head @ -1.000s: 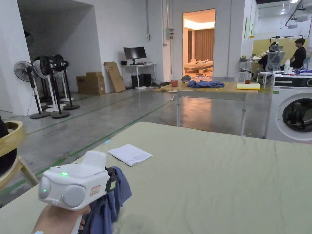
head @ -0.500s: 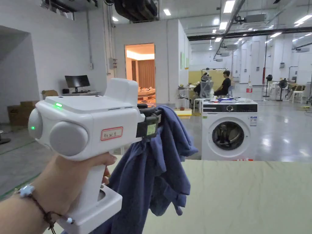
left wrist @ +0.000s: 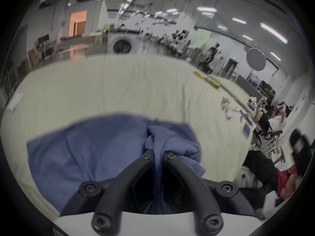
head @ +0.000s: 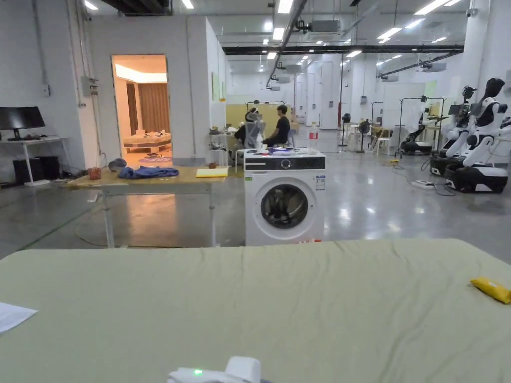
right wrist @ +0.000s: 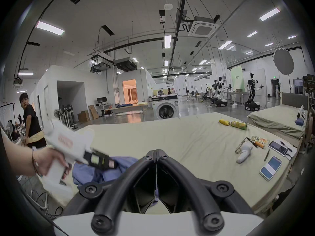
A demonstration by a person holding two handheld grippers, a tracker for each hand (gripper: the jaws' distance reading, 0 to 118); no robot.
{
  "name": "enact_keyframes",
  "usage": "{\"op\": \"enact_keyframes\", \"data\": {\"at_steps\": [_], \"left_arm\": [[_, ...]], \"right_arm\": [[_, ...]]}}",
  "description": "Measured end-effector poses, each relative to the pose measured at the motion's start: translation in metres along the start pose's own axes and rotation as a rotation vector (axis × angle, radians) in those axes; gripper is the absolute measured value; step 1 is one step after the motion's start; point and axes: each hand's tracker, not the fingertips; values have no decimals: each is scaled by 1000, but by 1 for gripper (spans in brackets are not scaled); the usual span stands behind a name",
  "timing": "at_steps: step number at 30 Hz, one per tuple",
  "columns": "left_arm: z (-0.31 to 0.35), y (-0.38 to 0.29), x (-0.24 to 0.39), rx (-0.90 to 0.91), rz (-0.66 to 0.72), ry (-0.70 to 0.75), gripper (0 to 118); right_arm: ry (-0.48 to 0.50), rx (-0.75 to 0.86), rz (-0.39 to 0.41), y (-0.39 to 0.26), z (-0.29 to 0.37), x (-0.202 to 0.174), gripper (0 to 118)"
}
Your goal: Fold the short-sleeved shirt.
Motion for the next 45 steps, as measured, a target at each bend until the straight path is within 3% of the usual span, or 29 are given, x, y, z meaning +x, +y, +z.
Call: {"op": "enact_keyframes", "data": {"at_steps": [1,2,4,10,15,18,19,20,21,22,24,28,31,35,37,41,42,43,44,45], "left_arm": [[-8,-9,-5,2,20,4,11],[-12,-17,-11,20,23,-1,27],[-14,-23,-22,28,39,-5,79],[51,-11,-40,193,53,-18,83],[154,-30,-49,532,62,48,83],[206,-74,-44,768,3,160,81],[214,-89,-40,834,-12,220,71],[222,-106,-37,890,-24,319,50],[227,-120,-36,910,-27,414,18],[228,-130,-34,927,-25,484,0],[234,-151,-34,932,40,444,0],[233,-165,-40,892,19,486,0],[233,-159,-47,862,-13,524,0],[234,-119,-79,841,61,496,0],[221,-79,-114,661,140,492,0],[158,-9,-206,236,249,328,0],[136,4,-227,175,264,302,6],[120,9,-242,134,263,298,32],[102,14,-258,124,286,323,69],[85,18,-270,103,299,365,92]], "right_arm": [[-2,-9,2,-2,0,1,0],[-3,-22,3,-5,-1,1,0],[-1,-45,4,-9,-4,1,0],[12,-64,-2,-11,-12,-4,0],[49,-1,3,1,-14,-16,0],[56,75,19,1,-11,-26,0],[53,101,21,-1,-10,-29,0],[51,119,18,-3,-9,-32,0],[52,129,11,-4,-8,-35,0],[53,137,3,-5,-8,-37,0],[53,149,-8,-7,-9,-42,0],[65,139,0,-5,-16,-49,0],[74,130,3,-5,-18,-52,0],[74,114,14,-4,-21,-53,0],[75,97,24,-4,-25,-52,0],[70,56,44,-8,-37,-50,0],[69,45,48,-10,-41,-50,0],[67,34,52,-11,-45,-50,0],[65,18,59,-15,-50,-49,0],[64,5,65,-16,-54,-48,0]]}}
